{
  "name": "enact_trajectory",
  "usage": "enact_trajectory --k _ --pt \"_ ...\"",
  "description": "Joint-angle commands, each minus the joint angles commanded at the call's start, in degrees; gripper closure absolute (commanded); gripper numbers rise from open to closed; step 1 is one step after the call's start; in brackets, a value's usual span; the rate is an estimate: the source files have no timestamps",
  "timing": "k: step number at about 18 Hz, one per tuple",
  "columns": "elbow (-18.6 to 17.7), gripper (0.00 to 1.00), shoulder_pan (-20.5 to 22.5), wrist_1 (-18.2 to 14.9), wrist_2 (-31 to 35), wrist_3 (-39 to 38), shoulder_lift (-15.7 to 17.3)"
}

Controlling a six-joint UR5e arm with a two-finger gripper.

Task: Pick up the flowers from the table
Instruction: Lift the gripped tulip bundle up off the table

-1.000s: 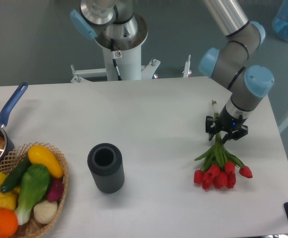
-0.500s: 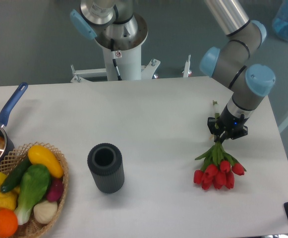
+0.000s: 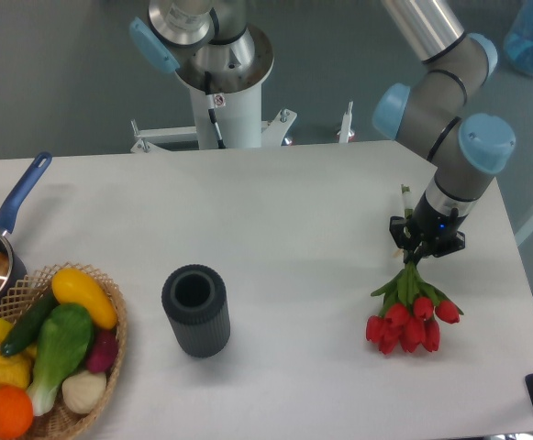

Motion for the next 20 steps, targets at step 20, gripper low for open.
enact_trajectory --k 20 --pt "7.56 0.79 0.35 0.0 -18.09 -3.16 8.26"
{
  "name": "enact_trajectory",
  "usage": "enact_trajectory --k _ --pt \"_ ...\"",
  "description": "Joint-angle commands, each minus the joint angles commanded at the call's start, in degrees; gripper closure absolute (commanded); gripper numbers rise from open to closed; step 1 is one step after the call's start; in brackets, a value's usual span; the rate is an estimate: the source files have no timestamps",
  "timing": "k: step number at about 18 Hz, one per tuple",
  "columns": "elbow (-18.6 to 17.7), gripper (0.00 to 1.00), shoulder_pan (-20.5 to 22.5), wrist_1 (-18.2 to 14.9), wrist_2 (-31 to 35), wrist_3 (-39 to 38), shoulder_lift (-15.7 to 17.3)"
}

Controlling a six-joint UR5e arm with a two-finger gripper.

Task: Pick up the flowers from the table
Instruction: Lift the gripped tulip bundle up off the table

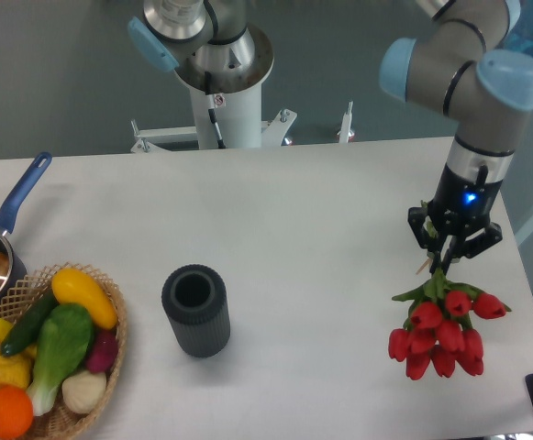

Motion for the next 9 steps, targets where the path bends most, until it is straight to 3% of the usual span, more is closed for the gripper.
enact_trajectory --k 9 --pt "1.41 0.79 2.9 0.0 -11.61 -0.62 3.34"
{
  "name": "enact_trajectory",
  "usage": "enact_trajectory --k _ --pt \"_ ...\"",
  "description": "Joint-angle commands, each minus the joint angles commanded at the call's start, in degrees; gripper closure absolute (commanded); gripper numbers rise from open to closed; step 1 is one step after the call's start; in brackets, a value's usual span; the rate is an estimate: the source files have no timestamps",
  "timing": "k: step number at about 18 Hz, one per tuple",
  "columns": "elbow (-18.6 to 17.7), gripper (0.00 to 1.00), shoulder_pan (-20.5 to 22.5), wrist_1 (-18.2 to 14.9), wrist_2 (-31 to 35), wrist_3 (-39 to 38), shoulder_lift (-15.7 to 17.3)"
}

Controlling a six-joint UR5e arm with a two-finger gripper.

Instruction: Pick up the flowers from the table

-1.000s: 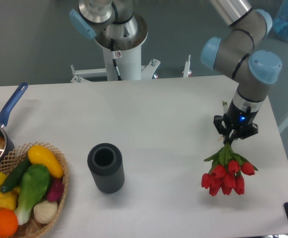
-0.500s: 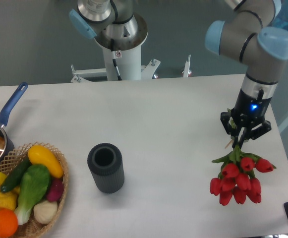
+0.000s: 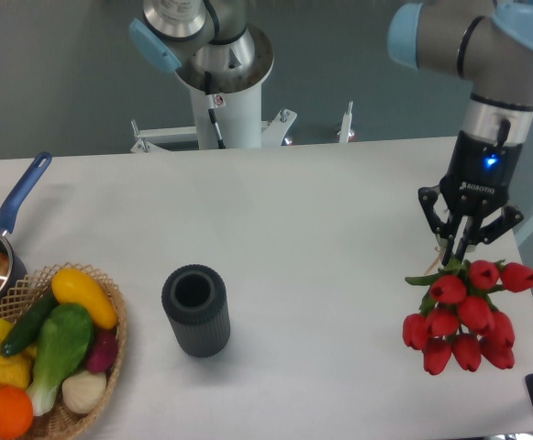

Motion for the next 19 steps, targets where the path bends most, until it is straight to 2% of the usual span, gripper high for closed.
enact_trajectory --k 4,13,19 --pt "-0.44 0.79 2.03 -0.09 -1.33 0.0 1.32" --pt "-0.18 0.79 2.73 -0.09 -1.59 0.09 1.85" --pt "-0.44 0.79 3.87 -0.18 -4.32 0.0 2.29"
